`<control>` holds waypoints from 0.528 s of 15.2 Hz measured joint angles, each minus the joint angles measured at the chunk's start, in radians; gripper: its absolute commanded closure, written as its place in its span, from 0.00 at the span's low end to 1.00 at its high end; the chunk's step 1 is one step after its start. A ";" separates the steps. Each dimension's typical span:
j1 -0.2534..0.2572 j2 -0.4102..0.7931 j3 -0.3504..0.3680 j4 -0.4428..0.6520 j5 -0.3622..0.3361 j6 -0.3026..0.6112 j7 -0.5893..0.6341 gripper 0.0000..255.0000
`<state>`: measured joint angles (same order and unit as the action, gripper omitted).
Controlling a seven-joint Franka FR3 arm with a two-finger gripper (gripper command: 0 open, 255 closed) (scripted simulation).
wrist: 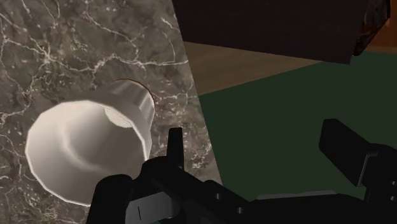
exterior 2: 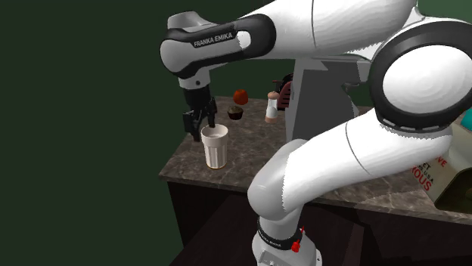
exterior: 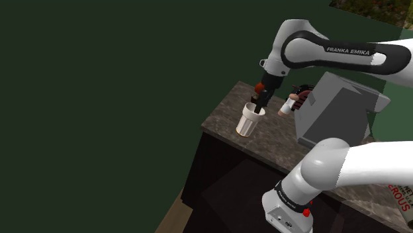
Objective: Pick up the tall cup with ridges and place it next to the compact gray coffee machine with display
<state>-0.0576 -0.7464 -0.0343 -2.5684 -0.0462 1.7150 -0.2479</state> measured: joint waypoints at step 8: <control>-0.062 0.155 -0.046 -0.077 -0.149 0.323 -0.057 0.00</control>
<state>-0.1194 -0.5915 -0.0802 -2.6456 -0.1954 2.0382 -0.3046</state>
